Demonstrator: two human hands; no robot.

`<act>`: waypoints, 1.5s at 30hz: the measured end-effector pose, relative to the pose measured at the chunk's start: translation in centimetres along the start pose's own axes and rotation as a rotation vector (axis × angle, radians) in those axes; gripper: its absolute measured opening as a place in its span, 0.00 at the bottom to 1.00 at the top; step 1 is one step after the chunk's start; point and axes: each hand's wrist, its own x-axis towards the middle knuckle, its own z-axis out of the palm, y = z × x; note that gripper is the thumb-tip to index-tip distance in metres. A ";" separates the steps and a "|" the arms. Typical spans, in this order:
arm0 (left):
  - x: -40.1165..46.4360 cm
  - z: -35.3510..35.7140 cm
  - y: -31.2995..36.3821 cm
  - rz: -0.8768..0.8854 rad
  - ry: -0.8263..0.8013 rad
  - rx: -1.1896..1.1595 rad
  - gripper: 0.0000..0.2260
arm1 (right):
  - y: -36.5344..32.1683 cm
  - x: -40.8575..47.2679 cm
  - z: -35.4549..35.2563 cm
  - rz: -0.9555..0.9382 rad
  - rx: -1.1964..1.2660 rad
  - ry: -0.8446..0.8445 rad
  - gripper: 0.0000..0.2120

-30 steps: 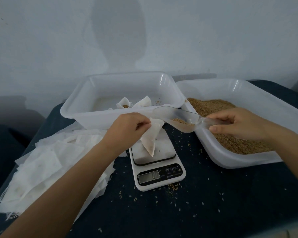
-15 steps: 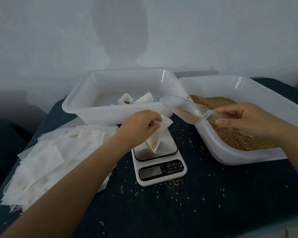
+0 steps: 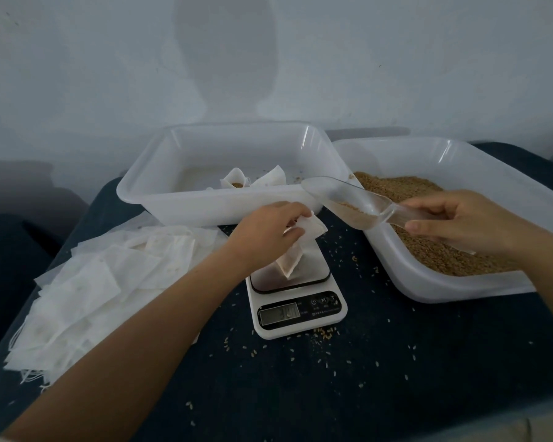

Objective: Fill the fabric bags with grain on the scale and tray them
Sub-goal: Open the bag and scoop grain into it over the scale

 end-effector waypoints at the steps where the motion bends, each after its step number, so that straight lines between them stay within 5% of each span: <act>1: 0.0 0.0 0.0 -0.005 -0.004 -0.009 0.13 | 0.0 0.0 0.0 0.000 0.000 0.000 0.16; 13: 0.1 0.0 -0.2 -0.008 0.017 -0.003 0.16 | 0.6 -0.2 -0.1 0.026 0.072 0.021 0.22; 31: 0.1 0.1 0.0 0.010 -0.008 0.008 0.14 | -0.3 -0.4 0.2 0.050 0.004 0.015 0.16; 37: 1.9 0.8 0.9 0.080 -0.140 0.244 0.22 | -0.4 -0.8 -0.2 0.068 0.084 0.073 0.14; 45: 4.0 1.6 1.3 0.105 -0.241 0.388 0.18 | 0.0 -1.5 -1.0 0.126 0.047 0.121 0.14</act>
